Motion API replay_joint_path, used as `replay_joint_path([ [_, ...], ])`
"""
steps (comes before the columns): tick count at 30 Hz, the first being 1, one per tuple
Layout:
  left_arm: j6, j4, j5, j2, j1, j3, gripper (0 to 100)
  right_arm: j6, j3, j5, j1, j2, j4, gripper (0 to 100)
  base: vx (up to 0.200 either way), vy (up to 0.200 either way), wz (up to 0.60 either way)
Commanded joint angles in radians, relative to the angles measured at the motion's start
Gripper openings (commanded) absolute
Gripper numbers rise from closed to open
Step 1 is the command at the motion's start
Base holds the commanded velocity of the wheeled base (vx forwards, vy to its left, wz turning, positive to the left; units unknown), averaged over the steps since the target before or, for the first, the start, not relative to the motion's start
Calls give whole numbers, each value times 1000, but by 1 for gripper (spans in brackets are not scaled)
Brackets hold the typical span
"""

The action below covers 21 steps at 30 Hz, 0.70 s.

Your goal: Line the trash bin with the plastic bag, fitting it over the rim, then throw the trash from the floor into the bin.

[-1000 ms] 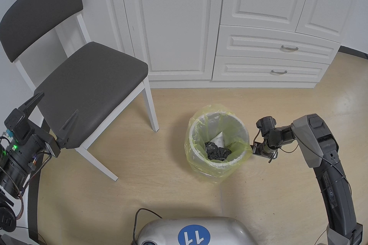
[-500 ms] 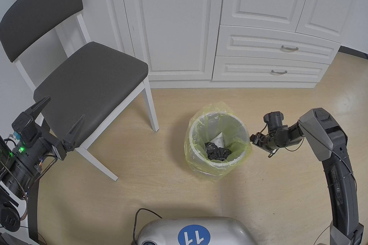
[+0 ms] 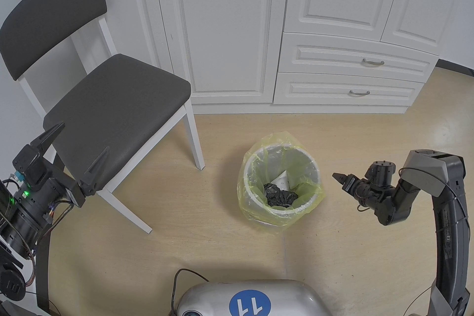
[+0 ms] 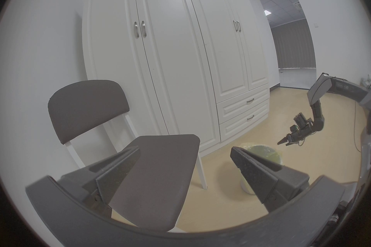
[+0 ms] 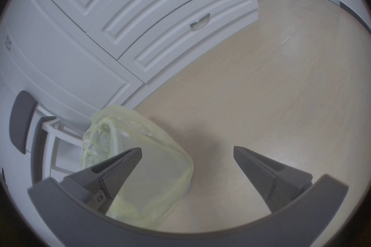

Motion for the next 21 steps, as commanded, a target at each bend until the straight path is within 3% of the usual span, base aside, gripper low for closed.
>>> replay_joint_path([
  [1,3,-3,0,-147,-29,17,100,-19,516,84,-53,-192,-423,100,0,0,0],
  [9,1,4,0,-242,-43,8,100,-163,727,-58,-27,-547,-423,100,0,0,0],
  [10,0,6,4,-257,-41,10,100,-203,779,-70,-18,-683,-423,100,0,0,0],
  [17,-2,14,10,-326,-12,8,100,-303,891,-65,58,-1168,-419,100,0,0,0],
  [21,-2,15,10,-346,16,5,100,-414,860,-67,42,-1335,-281,100,0,0,0],
])
